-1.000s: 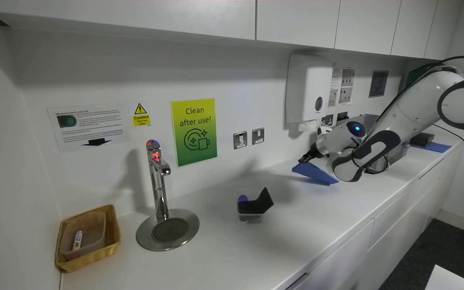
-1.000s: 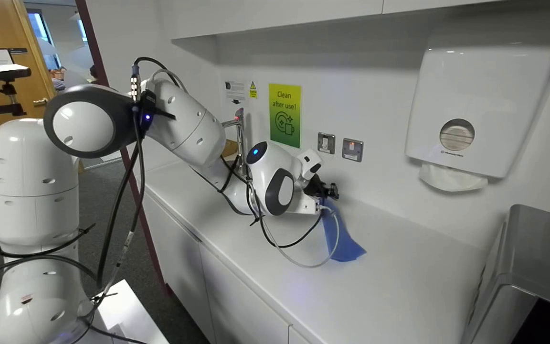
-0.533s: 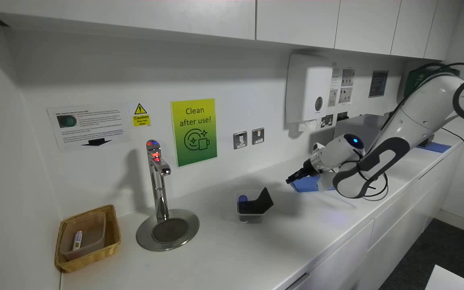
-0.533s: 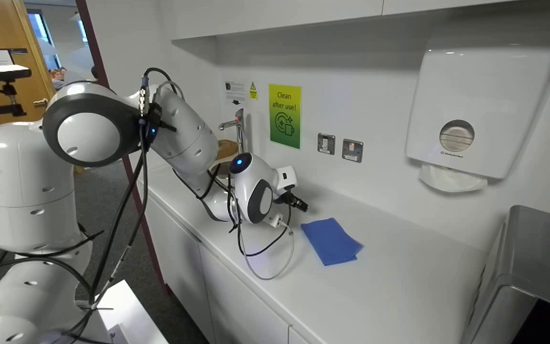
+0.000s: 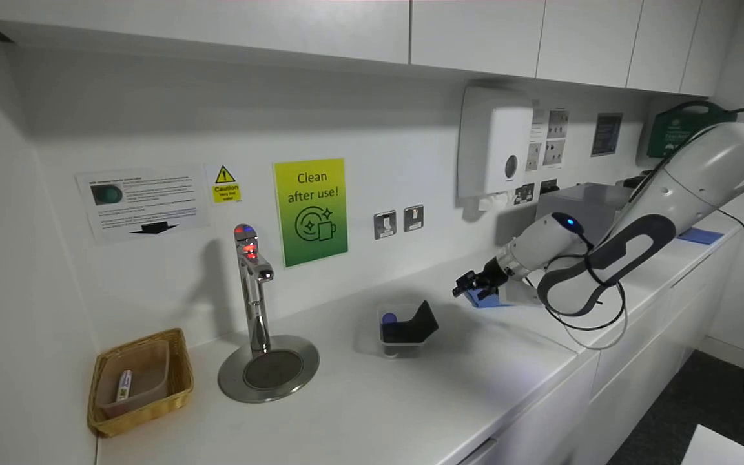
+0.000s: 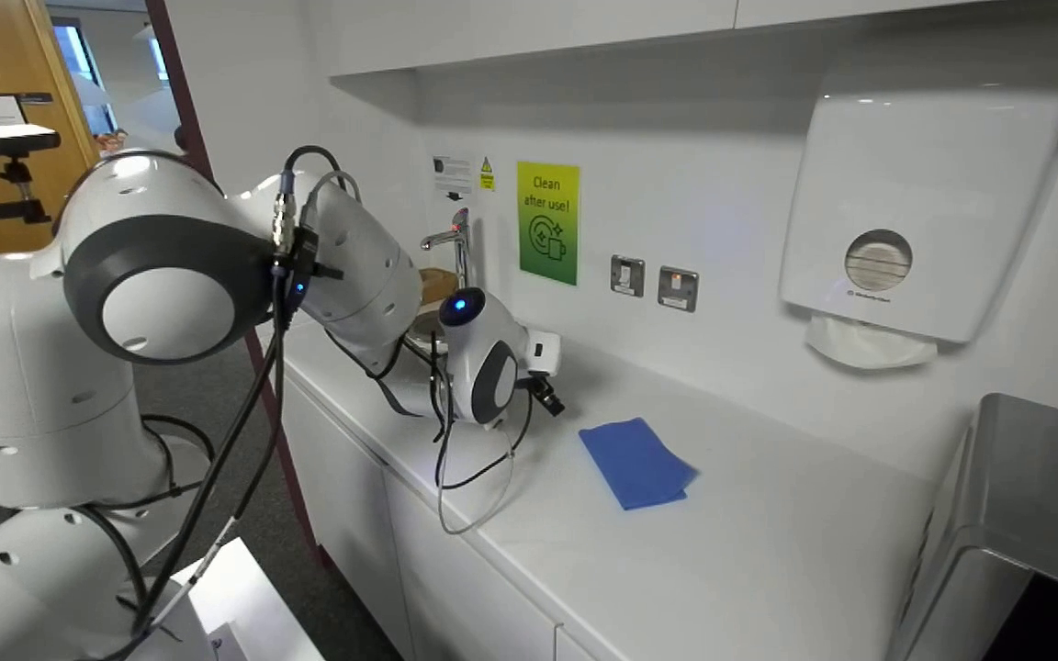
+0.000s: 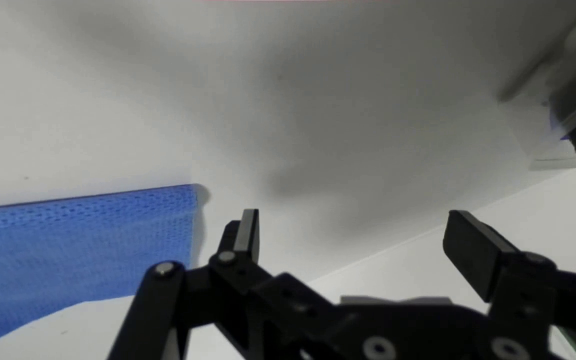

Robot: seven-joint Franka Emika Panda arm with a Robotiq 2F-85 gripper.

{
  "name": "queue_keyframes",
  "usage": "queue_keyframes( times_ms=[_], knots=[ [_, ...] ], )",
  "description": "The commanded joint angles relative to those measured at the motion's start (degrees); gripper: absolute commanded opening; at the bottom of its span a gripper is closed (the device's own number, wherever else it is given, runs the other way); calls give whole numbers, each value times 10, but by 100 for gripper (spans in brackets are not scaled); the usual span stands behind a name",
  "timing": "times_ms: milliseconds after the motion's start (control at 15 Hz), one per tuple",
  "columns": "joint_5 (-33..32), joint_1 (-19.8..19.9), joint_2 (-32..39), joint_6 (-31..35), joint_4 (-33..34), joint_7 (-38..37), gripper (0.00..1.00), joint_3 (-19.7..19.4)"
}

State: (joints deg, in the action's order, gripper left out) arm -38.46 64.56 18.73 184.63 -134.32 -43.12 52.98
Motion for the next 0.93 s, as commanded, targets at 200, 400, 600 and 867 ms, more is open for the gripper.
queue_keyframes(
  times_ms=[200, 400, 600, 867],
  knots=[
    [163, 259, 51, -214, 50, -4, 100, 284],
    [238, 381, 55, -353, 95, -18, 100, 403],
    [399, 474, -1, -481, 151, 23, 100, 467],
    [451, 526, -49, -628, 245, -21, 100, 448]
  ],
)
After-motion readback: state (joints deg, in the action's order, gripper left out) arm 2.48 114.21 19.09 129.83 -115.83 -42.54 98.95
